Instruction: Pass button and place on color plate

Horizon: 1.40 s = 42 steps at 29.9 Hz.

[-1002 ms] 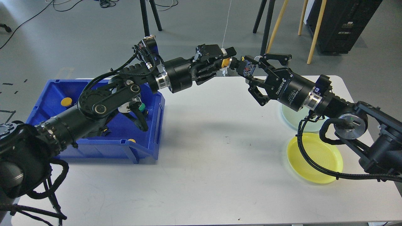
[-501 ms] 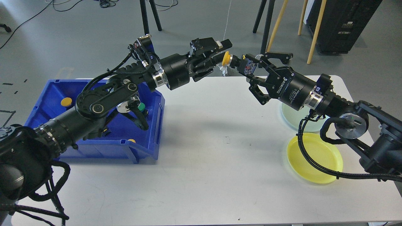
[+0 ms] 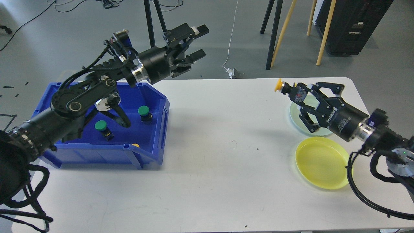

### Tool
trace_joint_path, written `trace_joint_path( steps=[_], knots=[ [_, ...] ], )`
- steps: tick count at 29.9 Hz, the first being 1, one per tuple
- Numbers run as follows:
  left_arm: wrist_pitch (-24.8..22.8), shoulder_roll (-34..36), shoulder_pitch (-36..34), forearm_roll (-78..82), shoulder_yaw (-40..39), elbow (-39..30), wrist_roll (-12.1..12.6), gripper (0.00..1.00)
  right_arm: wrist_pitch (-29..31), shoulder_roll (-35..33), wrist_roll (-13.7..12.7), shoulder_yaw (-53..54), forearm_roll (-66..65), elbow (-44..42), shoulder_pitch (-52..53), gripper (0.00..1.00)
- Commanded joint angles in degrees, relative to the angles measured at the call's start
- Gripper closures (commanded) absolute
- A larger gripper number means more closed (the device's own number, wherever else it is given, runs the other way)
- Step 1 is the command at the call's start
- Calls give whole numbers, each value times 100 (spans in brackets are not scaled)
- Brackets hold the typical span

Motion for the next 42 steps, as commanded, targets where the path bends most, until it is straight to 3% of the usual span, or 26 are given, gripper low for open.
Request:
trace_joint_path(
  steps=[1,3,5,8,9,11,14,16,18,27,42],
  knots=[
    [-3,897,-72,747,197,-151,3,6,-936,-481,83,35,1,321,-624,100],
    [-29,1398,-81,1712,241,-256,3,6,-1708,-526,65,17,10,286,-704,98],
    [-43,1820,-81,2758,267,-484,3,6,-2264,-499,-13,-70,62,269,-730,91],
    [-43,2462,-89,4296,294,-1055,3,5,-2398,-464,-128,-158,80,330,-975,89],
    [-43,2594,-89,4762,294,-1196,3,5,-2432,-429,-145,-159,80,330,-1037,83],
    [-43,2675,-72,5597,320,-1276,3,5,-2459,-272,-146,-141,80,304,-1073,58],
    [-43,2692,-46,6609,417,-1180,3,5,-2424,-218,-146,-106,89,312,-1082,47],
    [-43,2658,-37,6910,469,-1014,3,5,-2415,-218,-146,-80,98,347,-1090,30],
    [-43,2605,-37,6981,601,-803,3,5,-2345,-253,-154,-71,176,374,-1090,0],
    [-43,2306,-46,7008,1472,-670,3,5,-1274,-525,-146,517,1116,427,-1090,0],
    [-43,1418,201,6964,1480,411,3,5,-1194,-543,-146,659,1205,409,-1196,0]
  ],
)
